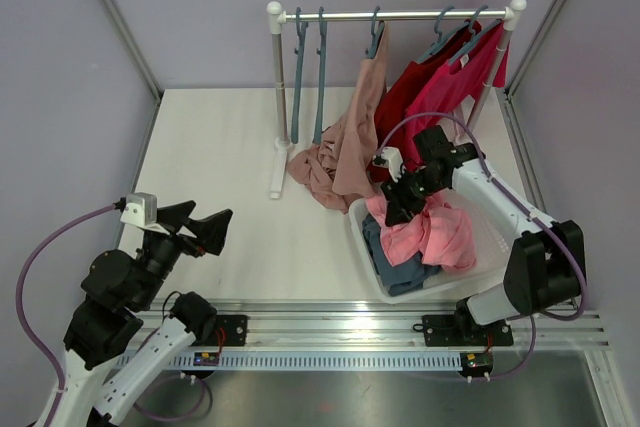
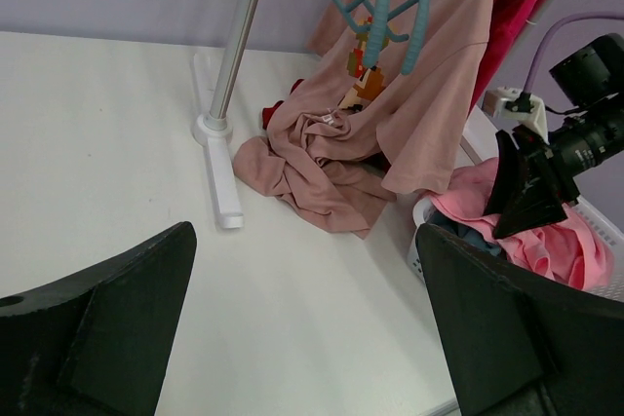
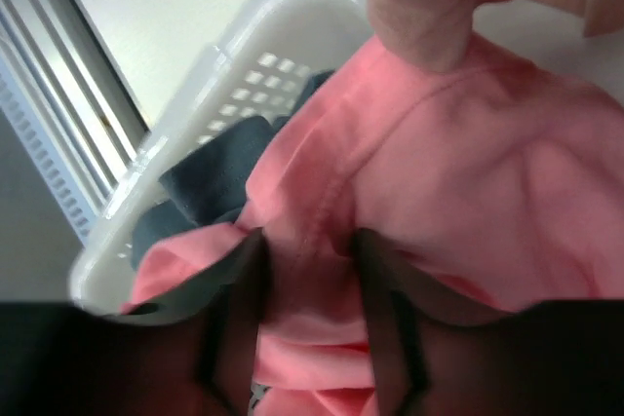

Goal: Remove the t-shirt from the hanger

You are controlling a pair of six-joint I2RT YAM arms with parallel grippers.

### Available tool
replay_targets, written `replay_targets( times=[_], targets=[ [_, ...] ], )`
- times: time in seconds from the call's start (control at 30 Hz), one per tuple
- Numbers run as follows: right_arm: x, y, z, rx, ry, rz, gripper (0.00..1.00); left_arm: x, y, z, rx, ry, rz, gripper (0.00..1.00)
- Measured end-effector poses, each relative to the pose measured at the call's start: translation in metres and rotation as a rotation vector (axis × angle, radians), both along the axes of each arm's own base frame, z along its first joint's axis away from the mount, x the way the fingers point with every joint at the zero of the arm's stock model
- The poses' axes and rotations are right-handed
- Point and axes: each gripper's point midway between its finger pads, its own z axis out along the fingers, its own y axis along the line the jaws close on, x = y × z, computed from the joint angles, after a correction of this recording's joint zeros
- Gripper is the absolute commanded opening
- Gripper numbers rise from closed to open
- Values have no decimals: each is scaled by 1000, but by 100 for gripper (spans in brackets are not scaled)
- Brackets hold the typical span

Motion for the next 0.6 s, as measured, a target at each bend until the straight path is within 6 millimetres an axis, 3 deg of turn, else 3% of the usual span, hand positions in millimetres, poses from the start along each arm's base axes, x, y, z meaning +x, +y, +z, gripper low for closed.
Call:
replay_targets(
  times=[0.03, 0.07, 0.1, 0.27, 0.33, 0.43, 0.5, 0.6],
  targets=[
    [0, -2, -7, -21, 10, -1, 26, 0, 0, 0, -1, 0, 0, 99],
    [-1, -5, -13, -40, 21, -6, 7, 0, 0, 0, -1, 0, 0, 99],
    [-1, -7, -17, -58, 25, -11, 0, 0, 0, 0, 0, 0, 0, 99],
    [1, -17, -10, -102, -31, -13, 0, 0, 0, 0, 0, 1, 0, 99],
    [1, -21, 7, -104, -101, 2, 0, 0, 0, 0, 0, 1, 0, 99],
    [0, -28, 52, -91, -272, 30, 0, 0, 0, 0, 1, 0, 0, 99],
    [-5, -34, 85, -83, -407, 48, 0, 0, 0, 0, 1, 0, 0, 99],
    [-19, -44, 114, -82, -550, 68, 0, 0, 0, 0, 1, 0, 0, 99]
  ],
)
